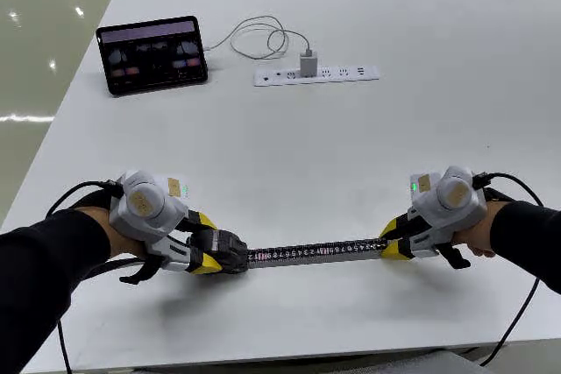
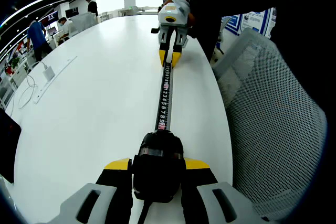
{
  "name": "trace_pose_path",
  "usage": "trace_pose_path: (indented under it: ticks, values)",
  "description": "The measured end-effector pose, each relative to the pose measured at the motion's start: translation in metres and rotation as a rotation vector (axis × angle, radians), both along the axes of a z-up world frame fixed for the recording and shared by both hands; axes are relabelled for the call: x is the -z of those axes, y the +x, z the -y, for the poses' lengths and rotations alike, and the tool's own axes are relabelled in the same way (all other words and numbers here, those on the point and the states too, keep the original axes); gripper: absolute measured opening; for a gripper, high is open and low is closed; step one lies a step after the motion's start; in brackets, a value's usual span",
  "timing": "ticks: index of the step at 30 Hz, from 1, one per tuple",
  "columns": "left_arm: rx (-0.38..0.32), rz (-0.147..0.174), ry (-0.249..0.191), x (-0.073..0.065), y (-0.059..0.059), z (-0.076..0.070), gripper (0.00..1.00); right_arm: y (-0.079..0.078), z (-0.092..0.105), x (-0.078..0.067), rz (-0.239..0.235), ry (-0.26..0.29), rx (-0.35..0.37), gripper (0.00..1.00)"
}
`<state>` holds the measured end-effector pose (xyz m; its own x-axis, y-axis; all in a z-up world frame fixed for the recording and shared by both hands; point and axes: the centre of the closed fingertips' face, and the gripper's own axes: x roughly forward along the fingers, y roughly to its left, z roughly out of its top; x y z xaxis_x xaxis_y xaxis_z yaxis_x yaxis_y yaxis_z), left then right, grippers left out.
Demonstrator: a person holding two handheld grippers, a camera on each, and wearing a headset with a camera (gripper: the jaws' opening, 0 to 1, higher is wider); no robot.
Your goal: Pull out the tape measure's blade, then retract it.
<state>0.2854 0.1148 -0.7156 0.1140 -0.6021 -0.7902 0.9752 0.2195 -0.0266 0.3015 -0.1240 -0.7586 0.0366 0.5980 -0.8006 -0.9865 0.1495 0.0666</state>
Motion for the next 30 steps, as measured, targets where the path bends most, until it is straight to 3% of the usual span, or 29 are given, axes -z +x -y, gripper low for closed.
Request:
trace_pose_path:
  ticks: [30]
  values:
    - [-0.004, 0.002, -0.001, -0.001, -0.0009, 0.0006, 0.31, -0.0008, 0.0074, -0.0011, -0.005, -0.005, 0.018, 0.09]
